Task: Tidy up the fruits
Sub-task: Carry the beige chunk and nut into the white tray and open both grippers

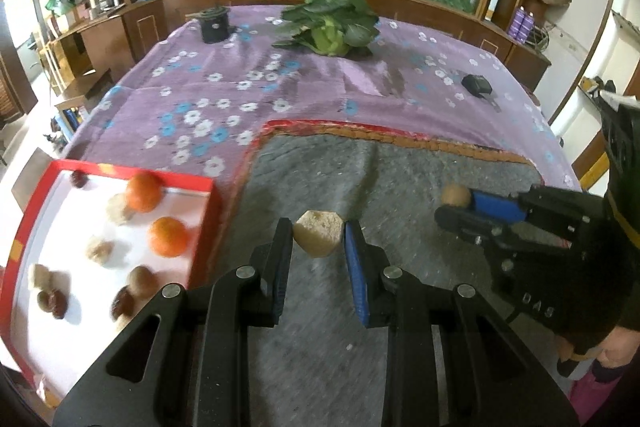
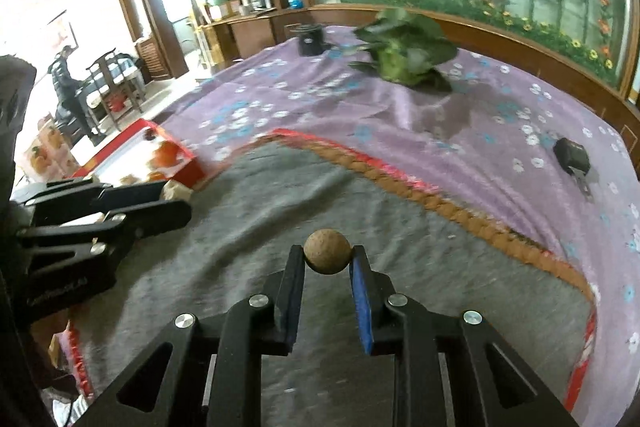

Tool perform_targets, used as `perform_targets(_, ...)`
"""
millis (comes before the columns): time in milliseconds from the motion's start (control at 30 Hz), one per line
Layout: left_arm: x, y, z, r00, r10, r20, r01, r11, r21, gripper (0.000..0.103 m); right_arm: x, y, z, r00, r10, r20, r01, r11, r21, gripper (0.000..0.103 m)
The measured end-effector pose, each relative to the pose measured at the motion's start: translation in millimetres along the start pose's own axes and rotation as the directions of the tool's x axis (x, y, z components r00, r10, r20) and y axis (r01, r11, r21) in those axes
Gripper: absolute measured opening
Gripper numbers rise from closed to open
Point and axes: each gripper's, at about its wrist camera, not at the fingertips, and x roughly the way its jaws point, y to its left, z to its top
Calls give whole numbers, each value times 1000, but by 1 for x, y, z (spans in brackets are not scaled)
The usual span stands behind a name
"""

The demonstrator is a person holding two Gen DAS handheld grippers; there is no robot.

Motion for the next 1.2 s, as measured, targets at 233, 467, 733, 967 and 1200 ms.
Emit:
perform_targets(233,-27,30,-14,999,32,28,-31,998,-50,25,-4,46,0,999,49,-5,-49,997,-62,22)
perform_targets(467,-49,65,-28,995,89,46,-84,993,-88,26,-4,88,7,996,93,2,-92,988,-122,22)
perform_targets(733,-63,110,-45,986,161,35,-154,976,-151,26,7,126,16,987,159,-9,-158,973,-171,22)
perform_targets(967,-65,143,-62,981,192,-4,-189,962,-197,26,23,157,23,981,190,-41,-195,957,-214,22)
perform_targets(1200,-61,160,-77,980,195,-39,-199,957,-210,26,36,183,24,974,212,-80,-226,940,-257,22)
